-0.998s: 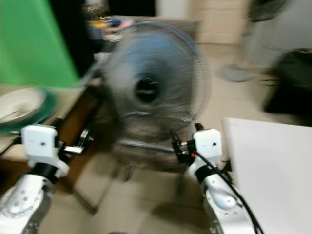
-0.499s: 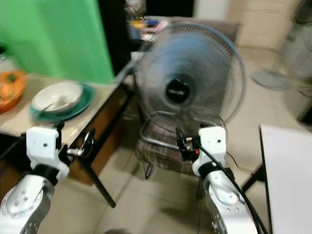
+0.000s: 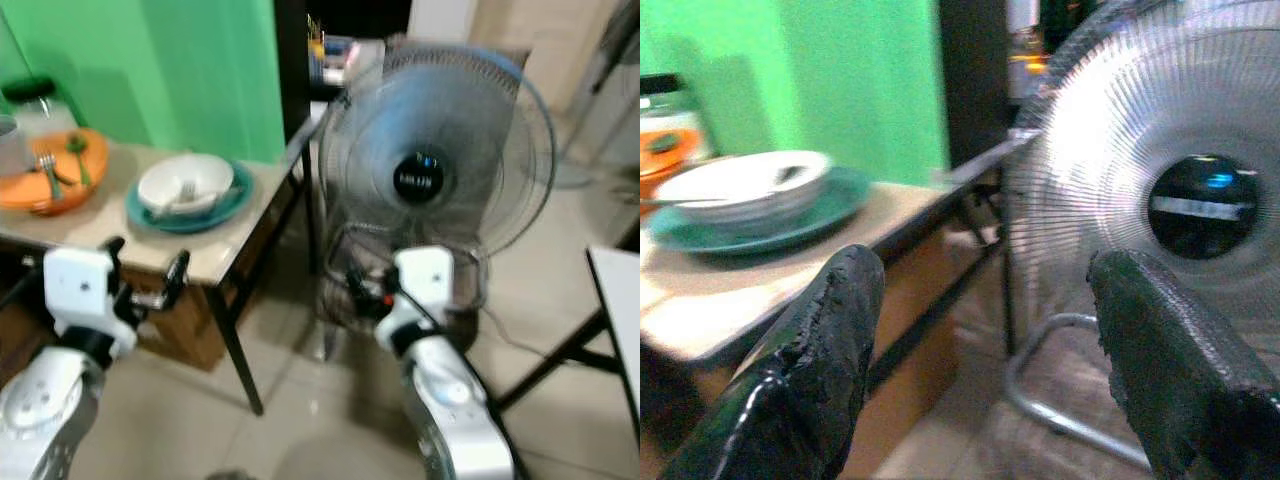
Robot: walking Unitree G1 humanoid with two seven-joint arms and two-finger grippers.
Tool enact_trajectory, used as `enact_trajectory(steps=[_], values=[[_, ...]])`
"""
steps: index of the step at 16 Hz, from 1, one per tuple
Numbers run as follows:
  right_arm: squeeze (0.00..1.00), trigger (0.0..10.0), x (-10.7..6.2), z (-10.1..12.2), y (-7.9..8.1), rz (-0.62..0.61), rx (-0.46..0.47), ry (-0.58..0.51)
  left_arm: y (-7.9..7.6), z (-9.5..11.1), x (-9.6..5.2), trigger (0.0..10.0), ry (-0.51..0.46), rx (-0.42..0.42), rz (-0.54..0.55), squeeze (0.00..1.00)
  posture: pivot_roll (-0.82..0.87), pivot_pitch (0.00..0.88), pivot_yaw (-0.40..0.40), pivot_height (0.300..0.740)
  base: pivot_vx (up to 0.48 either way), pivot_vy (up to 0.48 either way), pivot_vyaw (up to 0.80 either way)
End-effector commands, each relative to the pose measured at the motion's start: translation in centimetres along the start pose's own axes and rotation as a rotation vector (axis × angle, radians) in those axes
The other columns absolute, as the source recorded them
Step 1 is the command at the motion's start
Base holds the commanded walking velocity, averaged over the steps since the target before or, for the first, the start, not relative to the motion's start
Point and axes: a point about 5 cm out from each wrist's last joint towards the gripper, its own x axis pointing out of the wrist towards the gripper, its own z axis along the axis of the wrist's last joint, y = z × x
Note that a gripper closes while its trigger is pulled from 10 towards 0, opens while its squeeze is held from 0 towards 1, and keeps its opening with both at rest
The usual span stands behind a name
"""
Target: Setting the table
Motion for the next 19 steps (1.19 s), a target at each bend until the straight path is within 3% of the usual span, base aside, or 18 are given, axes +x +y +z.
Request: enact_trajectory(steps=[1,4,5,8,17,19], values=[[0.0,10.0,0.2,0.3,0.0,0.042,0.011,0.006,0.2,0.0,-0.1,10.0,0.009,-0.005,0.007,0.0,0.08,0.0,0.043,0.74,0.0,0.0,0.0],[0.0,10.0,0.3,0.2,0.7,0.118,0.024,0.008,0.3,0.2,-0.3,10.0,0.004,-0.007,0.008,0.0,0.09,0.0,0.037,0.74,0.0,0.0,0.0],[0.0,10.0,0.4,0.2,1.1,0.164,-0.012,0.016,0.3,0.2,-0.3,10.0,0.004,-0.006,0.006,0.0,0.09,0.0,0.034,0.74,0.0,0.0,0.0],[0.0,10.0,0.8,0.2,1.4,0.186,-0.025,0.027,0.2,0.4,-0.5,10.0,0.006,-0.001,-0.002,0.0,0.11,0.0,0.026,0.74,0.286,0.0,0.8],[0.0,10.0,1.6,0.1,1.2,0.105,0.016,0.027,0.1,0.2,-0.8,10.0,0.033,0.029,-0.037,0.0,0.12,0.0,0.022,0.74,0.317,0.0,0.09],[0.0,10.0,1.8,0.2,0.8,0.073,-0.022,0.02,0.1,0.1,-0.7,10.0,0.035,0.031,-0.042,0.0,0.12,0.0,0.027,0.74,0.319,0.0,0.0]])
